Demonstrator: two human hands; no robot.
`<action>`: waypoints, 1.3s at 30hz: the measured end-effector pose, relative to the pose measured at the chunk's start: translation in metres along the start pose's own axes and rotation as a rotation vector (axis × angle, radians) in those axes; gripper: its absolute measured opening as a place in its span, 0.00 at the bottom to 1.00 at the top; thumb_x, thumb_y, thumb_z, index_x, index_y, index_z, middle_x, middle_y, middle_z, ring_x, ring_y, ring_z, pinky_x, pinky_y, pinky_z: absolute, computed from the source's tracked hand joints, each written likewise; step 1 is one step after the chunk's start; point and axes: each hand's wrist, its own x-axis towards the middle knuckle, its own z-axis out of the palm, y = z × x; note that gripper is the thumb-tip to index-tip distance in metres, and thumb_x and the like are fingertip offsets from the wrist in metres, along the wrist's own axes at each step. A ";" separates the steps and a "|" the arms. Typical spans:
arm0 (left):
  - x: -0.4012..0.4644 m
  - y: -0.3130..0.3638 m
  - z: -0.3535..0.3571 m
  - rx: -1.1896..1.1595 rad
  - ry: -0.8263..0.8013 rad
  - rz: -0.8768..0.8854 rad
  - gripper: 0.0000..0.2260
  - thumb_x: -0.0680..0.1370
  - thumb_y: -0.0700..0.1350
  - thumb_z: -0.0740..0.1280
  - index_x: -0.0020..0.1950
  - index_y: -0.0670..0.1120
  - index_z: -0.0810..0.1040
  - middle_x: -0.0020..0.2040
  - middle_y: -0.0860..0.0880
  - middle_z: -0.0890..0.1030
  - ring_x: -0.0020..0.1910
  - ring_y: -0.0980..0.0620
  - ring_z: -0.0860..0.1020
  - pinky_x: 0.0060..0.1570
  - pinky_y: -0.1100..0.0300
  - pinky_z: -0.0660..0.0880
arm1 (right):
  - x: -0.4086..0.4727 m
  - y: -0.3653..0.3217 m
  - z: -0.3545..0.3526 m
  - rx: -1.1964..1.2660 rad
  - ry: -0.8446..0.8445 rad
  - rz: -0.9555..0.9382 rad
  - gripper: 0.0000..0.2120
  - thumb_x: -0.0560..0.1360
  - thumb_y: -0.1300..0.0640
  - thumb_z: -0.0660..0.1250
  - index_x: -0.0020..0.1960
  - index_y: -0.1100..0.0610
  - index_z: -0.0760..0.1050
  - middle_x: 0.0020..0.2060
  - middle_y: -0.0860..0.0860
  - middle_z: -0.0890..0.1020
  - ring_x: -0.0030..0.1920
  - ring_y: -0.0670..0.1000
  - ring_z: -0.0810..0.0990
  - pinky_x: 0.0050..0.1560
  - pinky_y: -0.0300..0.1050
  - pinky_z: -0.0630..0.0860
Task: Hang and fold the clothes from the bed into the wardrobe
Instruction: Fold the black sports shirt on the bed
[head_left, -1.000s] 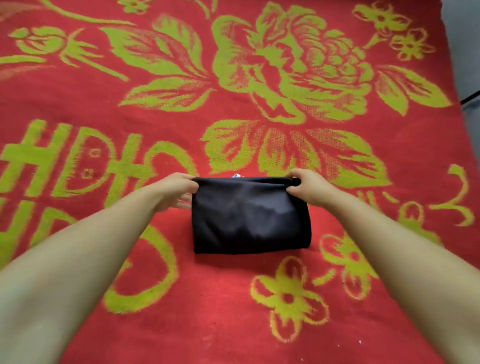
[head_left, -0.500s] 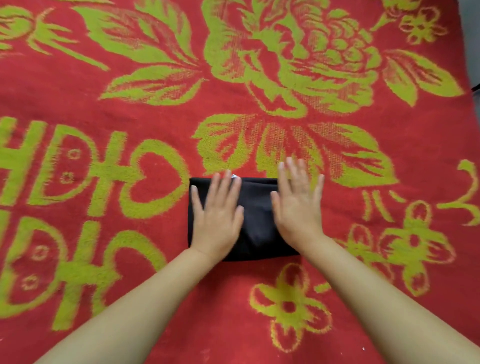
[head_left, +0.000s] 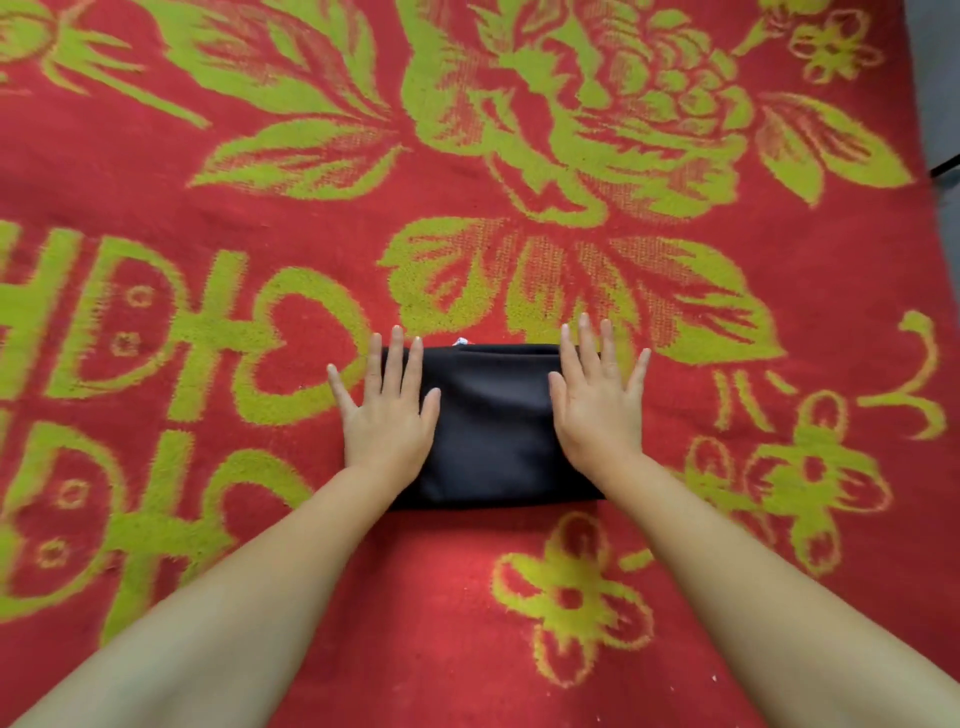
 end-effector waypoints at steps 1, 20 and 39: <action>-0.007 0.008 -0.002 0.001 0.044 0.088 0.27 0.80 0.56 0.49 0.78 0.48 0.54 0.78 0.47 0.54 0.77 0.47 0.52 0.69 0.32 0.45 | -0.010 -0.014 0.000 -0.006 0.054 -0.097 0.26 0.81 0.48 0.47 0.77 0.54 0.55 0.77 0.52 0.55 0.77 0.54 0.50 0.71 0.67 0.40; -0.087 0.000 0.021 0.130 -0.113 0.326 0.47 0.57 0.44 0.78 0.74 0.41 0.64 0.75 0.40 0.63 0.73 0.43 0.63 0.67 0.34 0.61 | -0.084 0.002 0.022 -0.190 -0.156 -0.343 0.44 0.58 0.53 0.78 0.72 0.52 0.68 0.71 0.57 0.69 0.72 0.58 0.67 0.61 0.74 0.67; -0.123 -0.041 -0.153 0.142 -0.115 0.059 0.38 0.77 0.30 0.57 0.79 0.52 0.41 0.79 0.49 0.46 0.78 0.44 0.44 0.73 0.43 0.52 | -0.069 -0.075 -0.142 -0.278 -0.199 -0.501 0.33 0.80 0.61 0.56 0.78 0.44 0.45 0.77 0.49 0.55 0.77 0.61 0.51 0.68 0.54 0.63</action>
